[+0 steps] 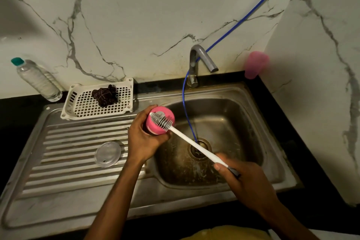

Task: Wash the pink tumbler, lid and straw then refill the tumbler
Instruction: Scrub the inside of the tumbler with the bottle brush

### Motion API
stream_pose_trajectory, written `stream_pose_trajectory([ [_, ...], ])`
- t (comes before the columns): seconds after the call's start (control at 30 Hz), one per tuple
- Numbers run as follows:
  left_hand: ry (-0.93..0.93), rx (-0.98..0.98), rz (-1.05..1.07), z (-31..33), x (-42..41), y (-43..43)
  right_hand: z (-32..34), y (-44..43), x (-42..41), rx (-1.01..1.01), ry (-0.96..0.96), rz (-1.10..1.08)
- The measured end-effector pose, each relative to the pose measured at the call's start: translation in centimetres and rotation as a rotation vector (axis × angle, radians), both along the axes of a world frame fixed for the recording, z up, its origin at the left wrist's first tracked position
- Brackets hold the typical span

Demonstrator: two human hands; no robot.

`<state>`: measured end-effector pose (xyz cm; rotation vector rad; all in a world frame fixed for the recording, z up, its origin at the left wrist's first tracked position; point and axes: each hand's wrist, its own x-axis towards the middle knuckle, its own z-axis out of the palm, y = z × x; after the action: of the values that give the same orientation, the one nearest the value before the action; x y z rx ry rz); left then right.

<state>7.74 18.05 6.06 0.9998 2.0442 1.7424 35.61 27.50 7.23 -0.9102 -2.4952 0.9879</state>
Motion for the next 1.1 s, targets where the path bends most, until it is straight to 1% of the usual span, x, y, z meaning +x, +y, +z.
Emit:
stream_pose_trajectory([
  [0.13, 0.044, -0.003, -0.003, -0.1, 0.3, -0.1, -0.3, 0.2, -0.9, 0.070, 0.033, -0.101],
  [0.3, 0.052, -0.005, 0.020, 0.4, -0.2, -0.4, 0.4, -0.7, -1.7, 0.026, 0.068, -0.092],
  [0.43, 0.064, 0.015, 0.008, 0.8, -0.8, -1.0, 0.7, -1.5, -1.3, 0.041, 0.016, -0.066],
  [0.57, 0.141, -0.017, 0.004, 0.5, -0.7, -1.6, 0.5, -1.2, -1.9, -0.010, 0.024, -0.150],
  [0.7, 0.195, -0.011, 0.039, 1.2, -0.7, -1.5, 0.6, -1.1, -2.6, -0.001, -0.020, -0.157],
  [0.8, 0.181, 0.008, 0.079, 1.4, -0.4, -1.5, 0.9, -0.4, -3.0, -0.066, -0.003, -0.119],
  [0.9, 0.106, -0.005, 0.129, 1.1, -0.2, -1.5, 1.1, 0.1, -3.2, -0.121, 0.024, -0.065],
  [0.97, 0.057, -0.023, 0.155, 1.0, -0.3, -1.7, 1.0, 0.1, -3.0, -0.118, 0.005, -0.042],
  [1.1, 0.076, -0.052, 0.167, 1.2, -0.5, -1.9, 0.5, 0.4, -2.5, -0.137, -0.008, -0.017],
])
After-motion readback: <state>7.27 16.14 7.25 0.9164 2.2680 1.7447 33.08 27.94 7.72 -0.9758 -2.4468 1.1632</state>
